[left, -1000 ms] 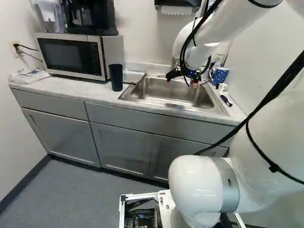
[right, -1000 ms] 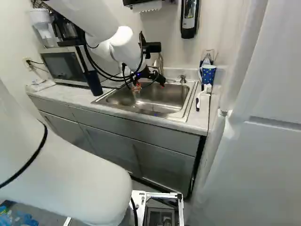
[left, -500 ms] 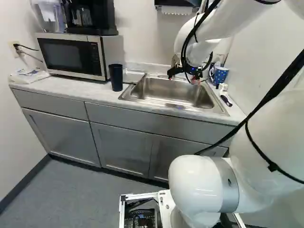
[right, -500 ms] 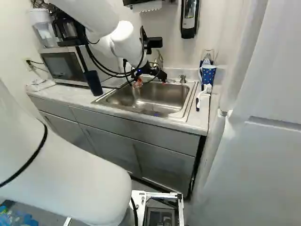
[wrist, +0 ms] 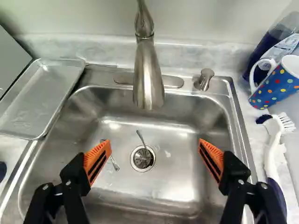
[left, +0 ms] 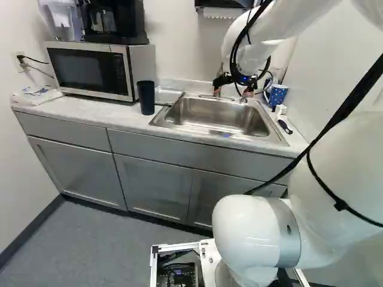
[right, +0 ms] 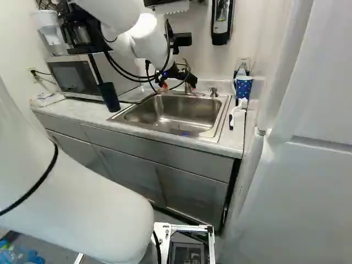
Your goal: Rinse the cup and place it in the tray
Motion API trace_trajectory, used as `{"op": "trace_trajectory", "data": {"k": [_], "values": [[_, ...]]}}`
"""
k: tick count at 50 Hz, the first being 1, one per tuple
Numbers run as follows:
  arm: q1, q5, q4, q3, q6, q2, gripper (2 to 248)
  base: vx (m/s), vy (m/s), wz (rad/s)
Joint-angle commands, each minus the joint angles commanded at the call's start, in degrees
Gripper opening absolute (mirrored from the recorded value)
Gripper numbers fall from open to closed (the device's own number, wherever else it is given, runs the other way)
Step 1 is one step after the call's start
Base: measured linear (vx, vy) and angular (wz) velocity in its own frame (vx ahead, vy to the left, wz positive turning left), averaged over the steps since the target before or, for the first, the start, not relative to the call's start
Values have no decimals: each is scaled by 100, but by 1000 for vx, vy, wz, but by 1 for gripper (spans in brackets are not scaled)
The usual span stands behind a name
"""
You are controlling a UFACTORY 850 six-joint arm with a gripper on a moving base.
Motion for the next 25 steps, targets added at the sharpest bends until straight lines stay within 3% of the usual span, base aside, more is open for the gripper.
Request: {"op": "trace_trajectory", "data": {"k": [25], "values": [[-47, 57, 0, -404, 0, -385, 247, 0, 0, 0]]}}
